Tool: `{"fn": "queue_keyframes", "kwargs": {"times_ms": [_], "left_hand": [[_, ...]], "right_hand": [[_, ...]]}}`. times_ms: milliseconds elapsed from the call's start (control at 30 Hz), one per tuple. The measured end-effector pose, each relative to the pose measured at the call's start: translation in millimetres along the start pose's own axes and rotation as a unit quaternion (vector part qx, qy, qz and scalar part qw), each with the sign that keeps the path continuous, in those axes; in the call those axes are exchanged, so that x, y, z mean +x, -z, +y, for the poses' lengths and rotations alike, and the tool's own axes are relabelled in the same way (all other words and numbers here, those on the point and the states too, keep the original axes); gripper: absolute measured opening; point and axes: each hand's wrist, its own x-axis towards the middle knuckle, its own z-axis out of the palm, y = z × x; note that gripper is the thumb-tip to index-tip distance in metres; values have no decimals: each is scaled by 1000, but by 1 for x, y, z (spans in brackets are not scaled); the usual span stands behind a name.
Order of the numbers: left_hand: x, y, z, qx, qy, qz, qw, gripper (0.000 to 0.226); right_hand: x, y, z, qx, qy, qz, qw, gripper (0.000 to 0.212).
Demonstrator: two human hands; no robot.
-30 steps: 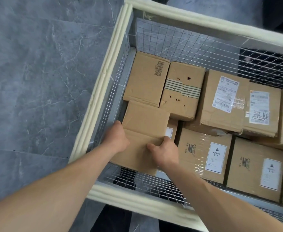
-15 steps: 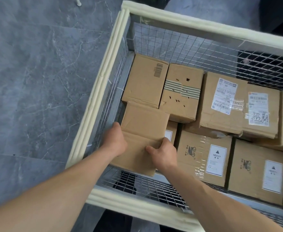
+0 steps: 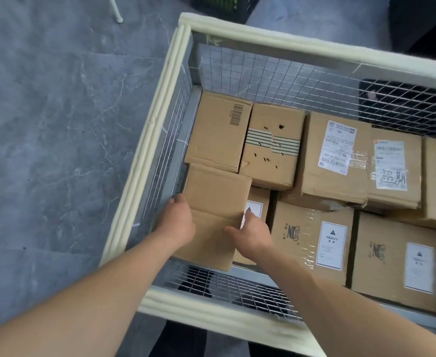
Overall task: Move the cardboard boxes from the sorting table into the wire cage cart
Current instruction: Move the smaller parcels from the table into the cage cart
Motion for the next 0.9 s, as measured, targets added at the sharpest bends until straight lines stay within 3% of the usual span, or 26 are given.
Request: {"fn": "queue_keyframes", "kwargs": {"times_ms": [233,433,567,900], "left_hand": [[-63,62,29,42,-91,27,995,70],[-131,132,96,78,-200,93,972,73],[-174,173,154,97,-284,147,943,70],[-272,230,283,125,-476,207,846,64]], "right_hand": [[-61,79,-21,-134,47,69,987,30],[-139,170,-35,-123,79,145,979,39],[-189,233,-36,-141,98,217,961,55],[-312,353,-13,-109,89,401,905,56]]}}
